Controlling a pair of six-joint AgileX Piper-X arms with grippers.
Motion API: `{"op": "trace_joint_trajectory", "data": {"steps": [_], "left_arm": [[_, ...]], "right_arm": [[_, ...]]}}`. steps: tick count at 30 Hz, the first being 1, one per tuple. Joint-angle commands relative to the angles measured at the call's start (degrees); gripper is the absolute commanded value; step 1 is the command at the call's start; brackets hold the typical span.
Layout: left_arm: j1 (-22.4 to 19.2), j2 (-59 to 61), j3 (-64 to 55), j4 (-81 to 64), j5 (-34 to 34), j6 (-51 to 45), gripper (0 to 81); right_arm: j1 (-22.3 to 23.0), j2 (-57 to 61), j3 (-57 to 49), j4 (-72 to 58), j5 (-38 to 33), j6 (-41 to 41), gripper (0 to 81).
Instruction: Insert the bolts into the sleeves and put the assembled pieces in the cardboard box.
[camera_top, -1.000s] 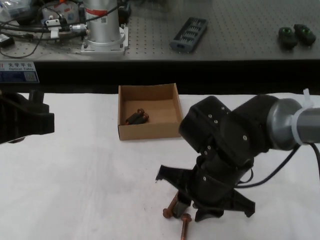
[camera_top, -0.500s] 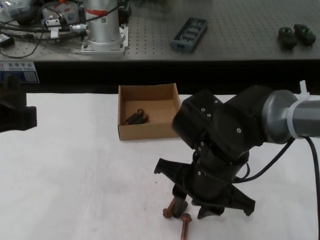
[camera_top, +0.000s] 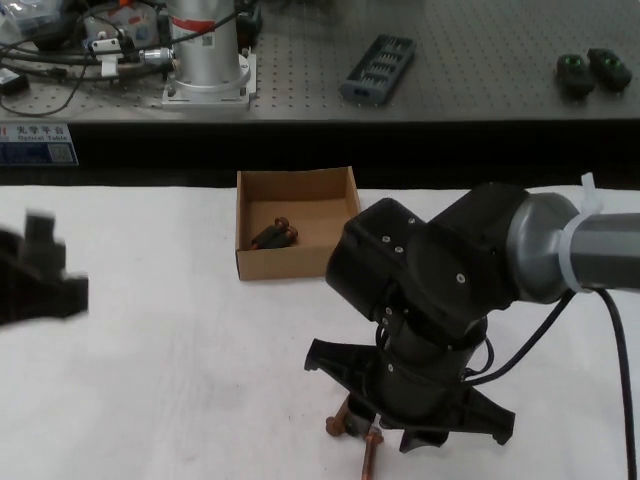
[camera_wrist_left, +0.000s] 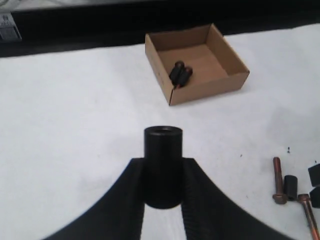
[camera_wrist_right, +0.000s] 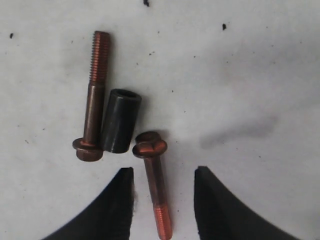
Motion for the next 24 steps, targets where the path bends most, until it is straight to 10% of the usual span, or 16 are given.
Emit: {"op": "trace_joint_trajectory", "data": {"steps": [1,24], "left_arm": [[0.2,-0.5,1.3,-1.2,1.2,-1.7,10.1],[0.2,-0.5,3.9,-2.9,1.7,-2.6,10.1]], "right_arm": [[0.4,0.5,-0.3,-0.5,-0.4,0.3,29.4],[1.1,4.7,-0.3,-2.1,-1.1,0.3,29.4]]}}
